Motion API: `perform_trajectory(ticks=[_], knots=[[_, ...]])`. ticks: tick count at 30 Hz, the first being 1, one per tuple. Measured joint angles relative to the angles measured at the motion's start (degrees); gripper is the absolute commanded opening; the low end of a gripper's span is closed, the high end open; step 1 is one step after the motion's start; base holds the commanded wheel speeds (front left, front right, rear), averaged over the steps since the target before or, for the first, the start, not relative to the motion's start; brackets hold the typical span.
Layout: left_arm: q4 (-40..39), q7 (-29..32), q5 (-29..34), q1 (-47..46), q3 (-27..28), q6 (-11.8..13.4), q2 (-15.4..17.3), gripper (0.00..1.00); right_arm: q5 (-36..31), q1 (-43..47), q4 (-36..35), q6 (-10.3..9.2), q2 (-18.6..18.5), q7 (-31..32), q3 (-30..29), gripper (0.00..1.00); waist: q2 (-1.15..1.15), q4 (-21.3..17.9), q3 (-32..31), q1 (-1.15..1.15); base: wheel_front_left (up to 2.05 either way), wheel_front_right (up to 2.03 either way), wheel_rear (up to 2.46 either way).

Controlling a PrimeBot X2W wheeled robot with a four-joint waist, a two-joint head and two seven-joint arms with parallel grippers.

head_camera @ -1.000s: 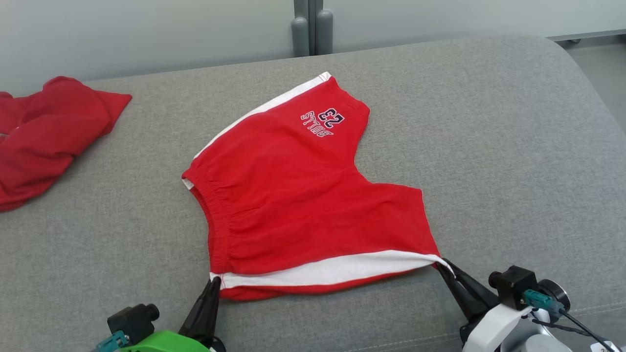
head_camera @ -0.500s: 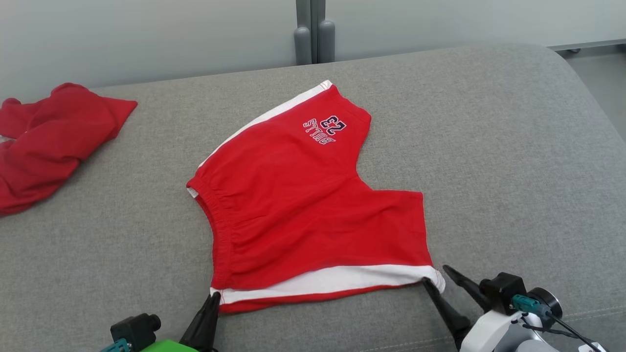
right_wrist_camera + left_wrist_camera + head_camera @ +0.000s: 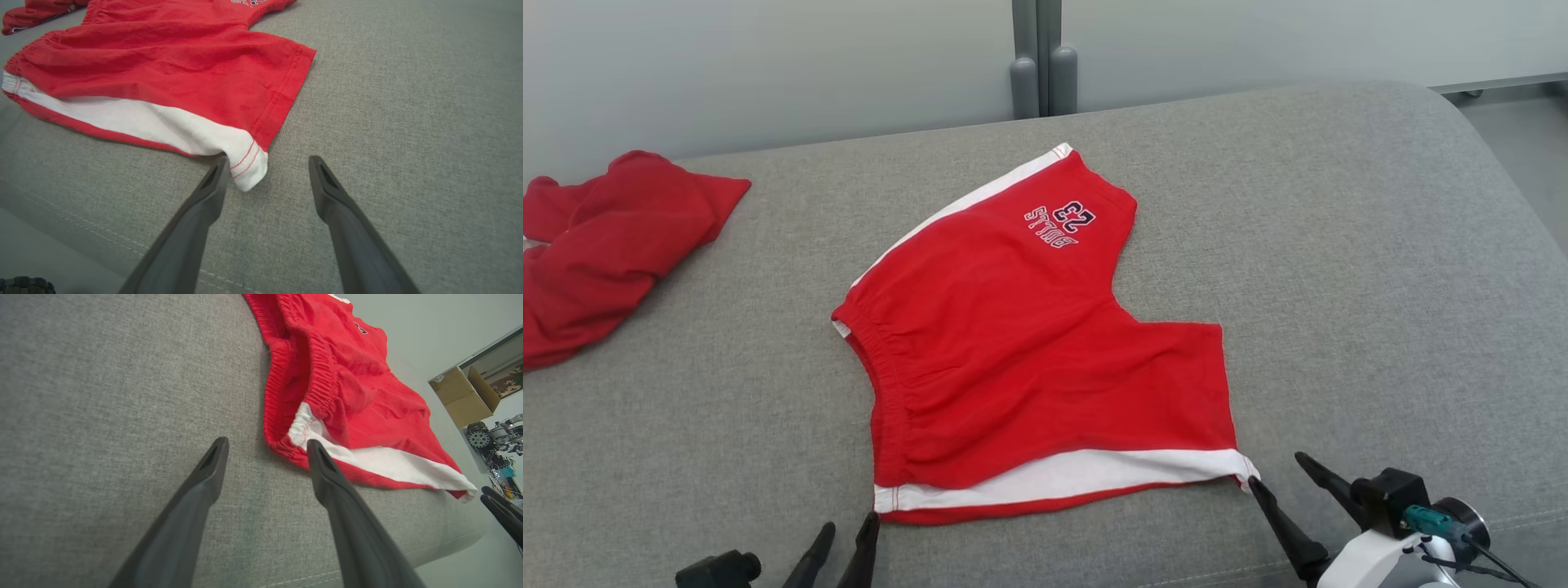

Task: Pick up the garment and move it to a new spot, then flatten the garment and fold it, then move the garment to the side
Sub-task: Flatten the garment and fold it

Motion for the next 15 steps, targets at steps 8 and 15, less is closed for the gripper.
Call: perform_trajectory(ticks=[8,15], knots=[[-4.3,-1.0,2.7,-0.2,3.8,0.0,1.0,1.00,0.1,0.0,-5.0,-0.62,0.0,0.0,-4.8,1.00,0.00,-0.2,-0.6,0.00,0.00,0.00,0.00],[-8.4,-1.0,6.9,-2.1,6.4,0.9,0.7,1.00,0.1,-3.0,-9.9,-1.93,0.3,0.0,-8.5,1.00,0.00,-0.3,-1.4,0.00,0.00,0.00,0.00]])
